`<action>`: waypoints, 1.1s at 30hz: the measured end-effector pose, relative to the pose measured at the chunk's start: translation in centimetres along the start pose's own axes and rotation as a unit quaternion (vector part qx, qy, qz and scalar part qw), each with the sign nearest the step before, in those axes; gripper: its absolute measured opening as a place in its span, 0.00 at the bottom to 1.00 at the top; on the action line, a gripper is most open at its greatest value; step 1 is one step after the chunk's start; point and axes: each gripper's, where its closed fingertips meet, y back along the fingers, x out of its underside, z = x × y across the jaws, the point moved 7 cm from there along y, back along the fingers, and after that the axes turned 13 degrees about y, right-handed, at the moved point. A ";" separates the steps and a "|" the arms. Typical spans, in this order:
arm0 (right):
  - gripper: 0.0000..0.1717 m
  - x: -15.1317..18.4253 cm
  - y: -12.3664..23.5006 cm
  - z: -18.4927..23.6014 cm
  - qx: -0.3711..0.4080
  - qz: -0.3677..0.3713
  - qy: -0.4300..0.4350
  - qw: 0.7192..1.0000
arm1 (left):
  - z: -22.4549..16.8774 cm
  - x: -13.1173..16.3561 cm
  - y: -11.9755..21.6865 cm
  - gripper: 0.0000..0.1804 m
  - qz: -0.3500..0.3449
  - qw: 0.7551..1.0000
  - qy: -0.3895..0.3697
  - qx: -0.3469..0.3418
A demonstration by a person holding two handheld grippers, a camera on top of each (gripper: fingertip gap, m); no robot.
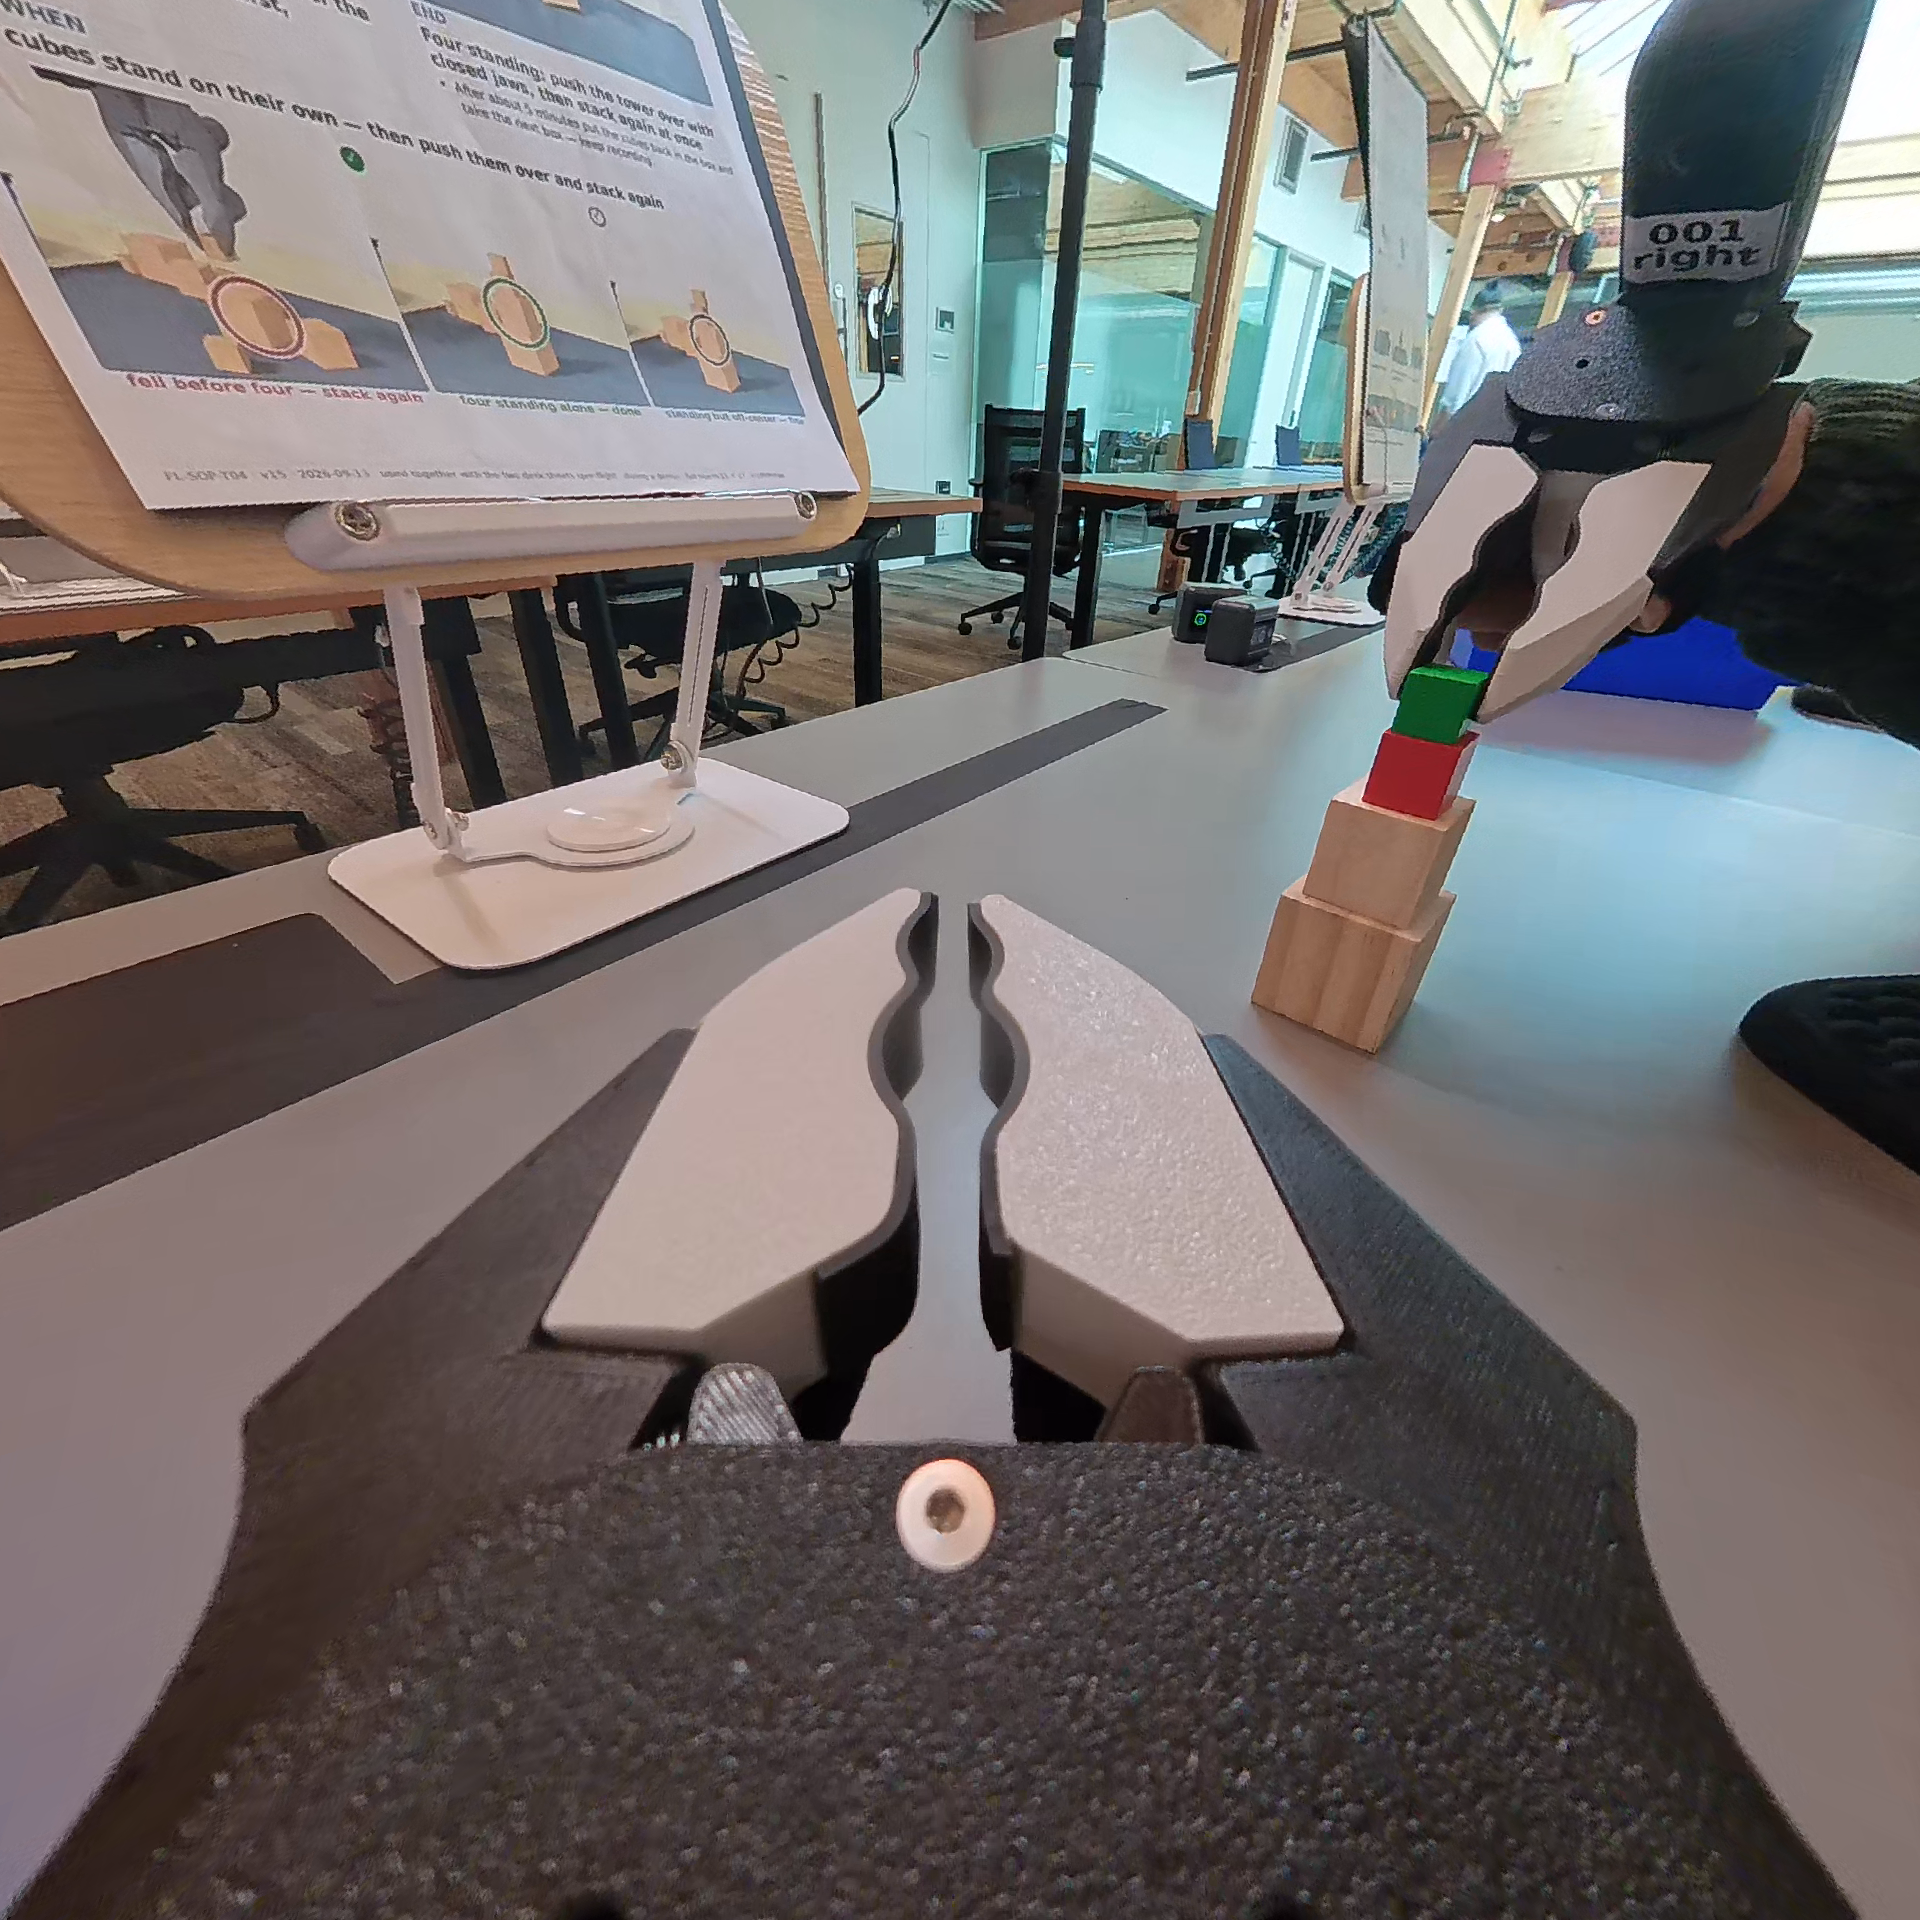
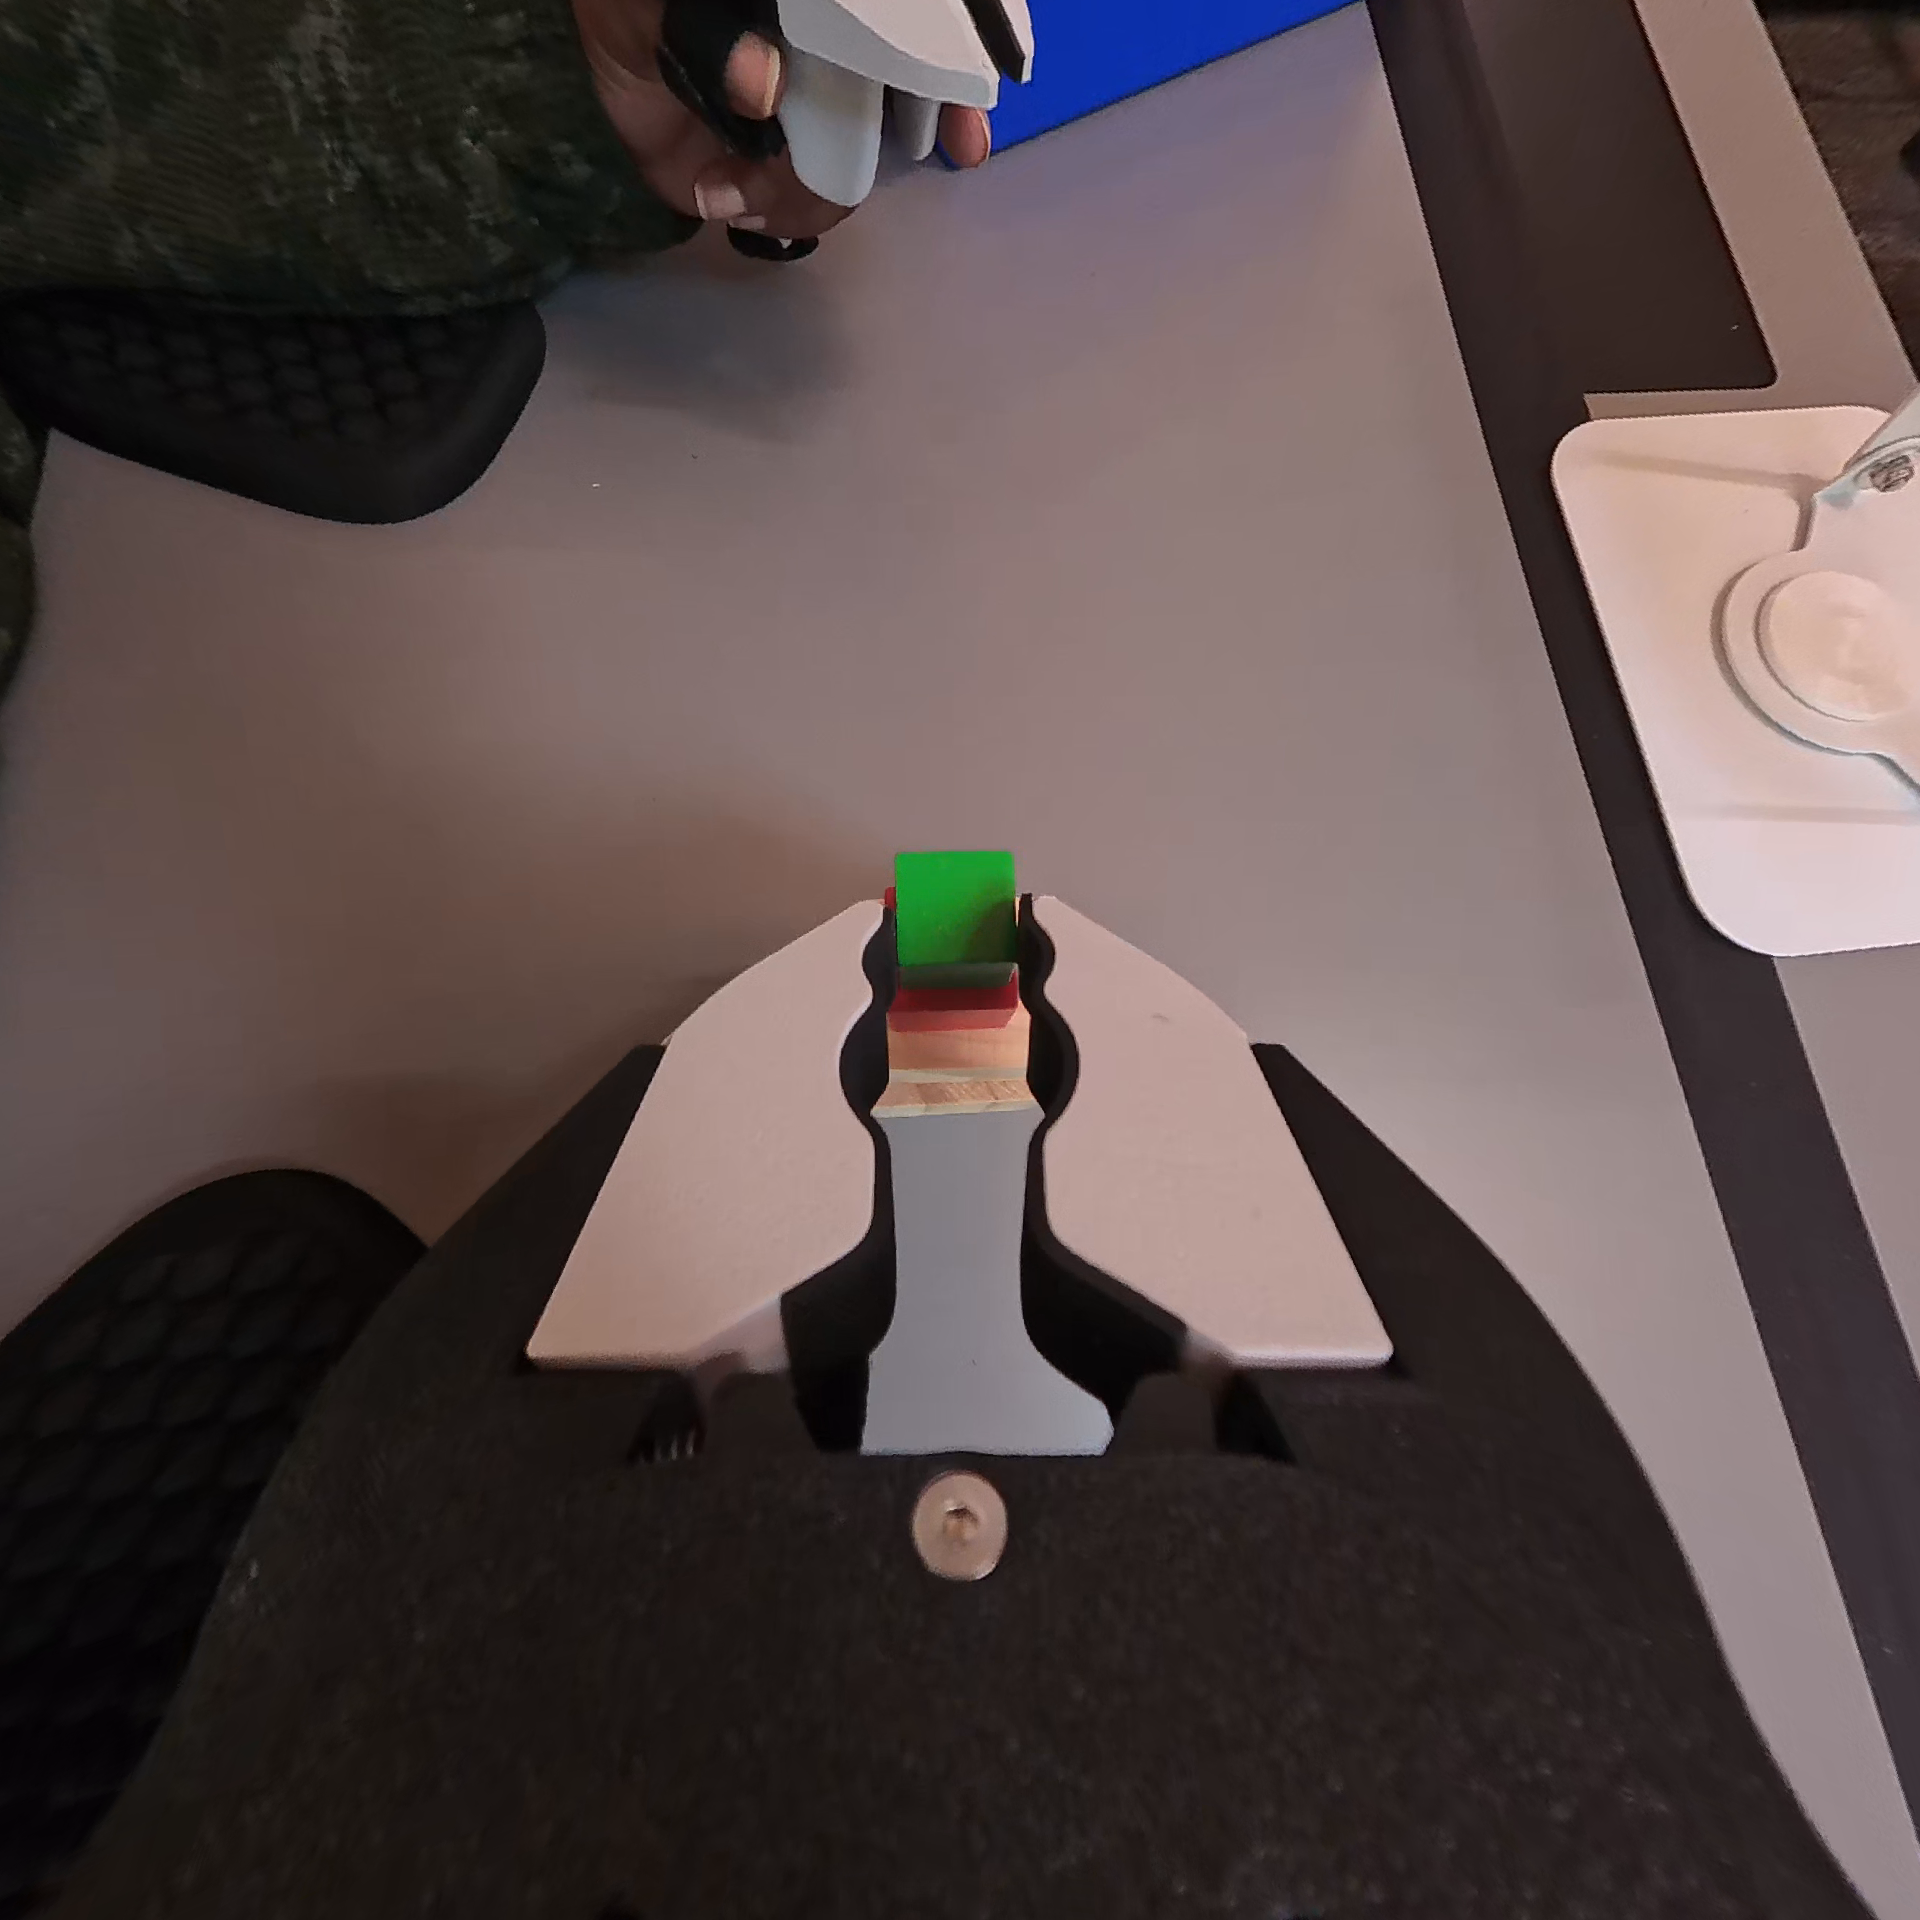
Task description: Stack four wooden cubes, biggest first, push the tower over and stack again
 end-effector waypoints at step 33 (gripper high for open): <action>0.00 5.6 -0.5 8.1 0.493 -0.011 -0.265 0.829 | 0.0 -1.9 1.0 0.00 -0.037 0.988 -0.081 -0.126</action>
